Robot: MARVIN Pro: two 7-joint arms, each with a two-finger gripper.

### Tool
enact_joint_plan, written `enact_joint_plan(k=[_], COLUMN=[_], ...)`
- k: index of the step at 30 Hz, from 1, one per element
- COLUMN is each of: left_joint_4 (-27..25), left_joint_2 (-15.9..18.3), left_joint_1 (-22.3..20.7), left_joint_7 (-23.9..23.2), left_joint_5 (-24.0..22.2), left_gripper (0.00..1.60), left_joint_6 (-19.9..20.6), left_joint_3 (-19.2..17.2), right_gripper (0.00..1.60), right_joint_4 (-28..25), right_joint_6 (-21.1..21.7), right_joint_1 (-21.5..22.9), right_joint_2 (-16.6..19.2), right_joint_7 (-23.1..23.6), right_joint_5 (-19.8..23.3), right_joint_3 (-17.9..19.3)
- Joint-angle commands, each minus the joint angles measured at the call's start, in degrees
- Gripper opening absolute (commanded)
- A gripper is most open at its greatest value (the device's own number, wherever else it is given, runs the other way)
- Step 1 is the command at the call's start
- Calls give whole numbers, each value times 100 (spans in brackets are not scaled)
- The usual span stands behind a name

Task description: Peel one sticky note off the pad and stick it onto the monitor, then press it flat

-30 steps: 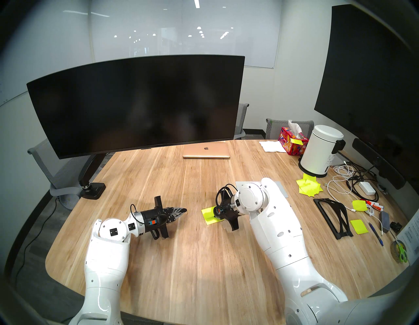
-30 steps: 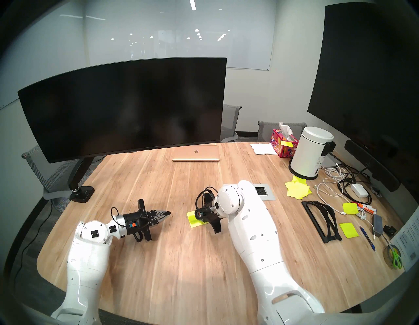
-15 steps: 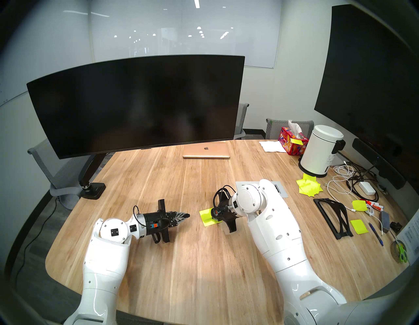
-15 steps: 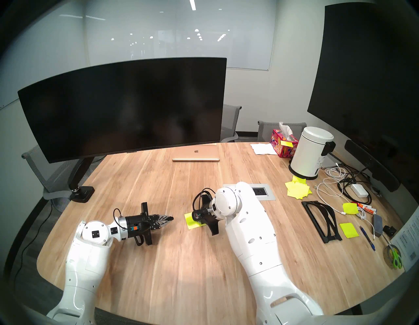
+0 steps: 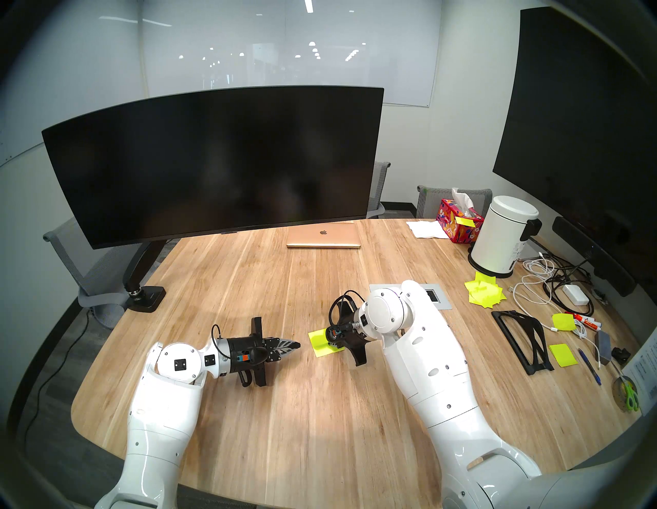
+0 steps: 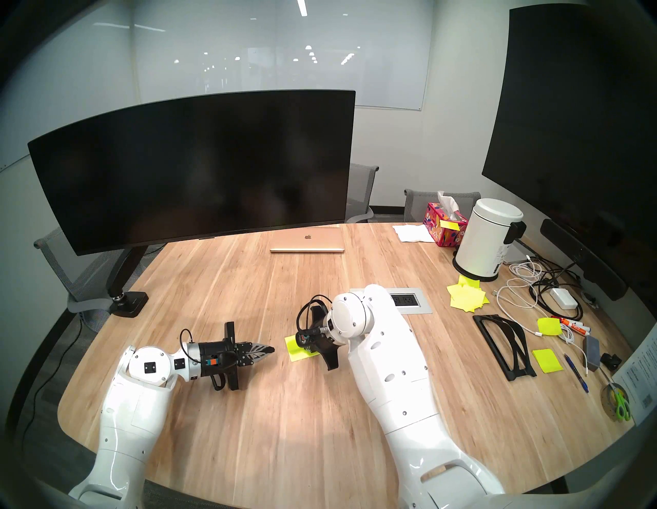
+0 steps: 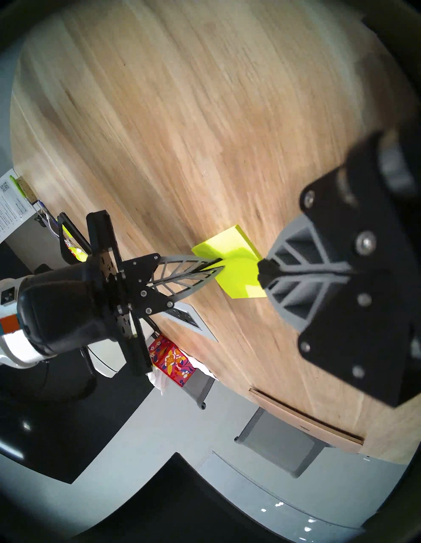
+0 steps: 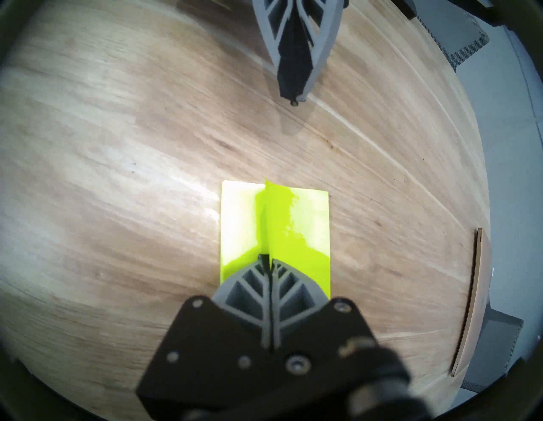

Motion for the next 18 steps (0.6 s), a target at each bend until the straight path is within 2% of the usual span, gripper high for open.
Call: enact_joint_plan(k=[1, 18], left_joint_4=[-136, -67], left_joint_2=[24, -24], left_joint_1=[-32, -182], left_joint_7=[-114, -66], left_joint_5=[-71, 1], left_gripper=[0, 0], left_joint_6=[59, 225], left_joint_3=[61, 139], right_gripper=[0, 0], right_joint_4=[-39, 4], right_joint_6=[19, 55], right_joint_1=[2, 32], right_joint_2=[-60, -88], right_joint_7=[-44, -65], right_joint_5=[18, 62], right_joint_3=[-12, -56])
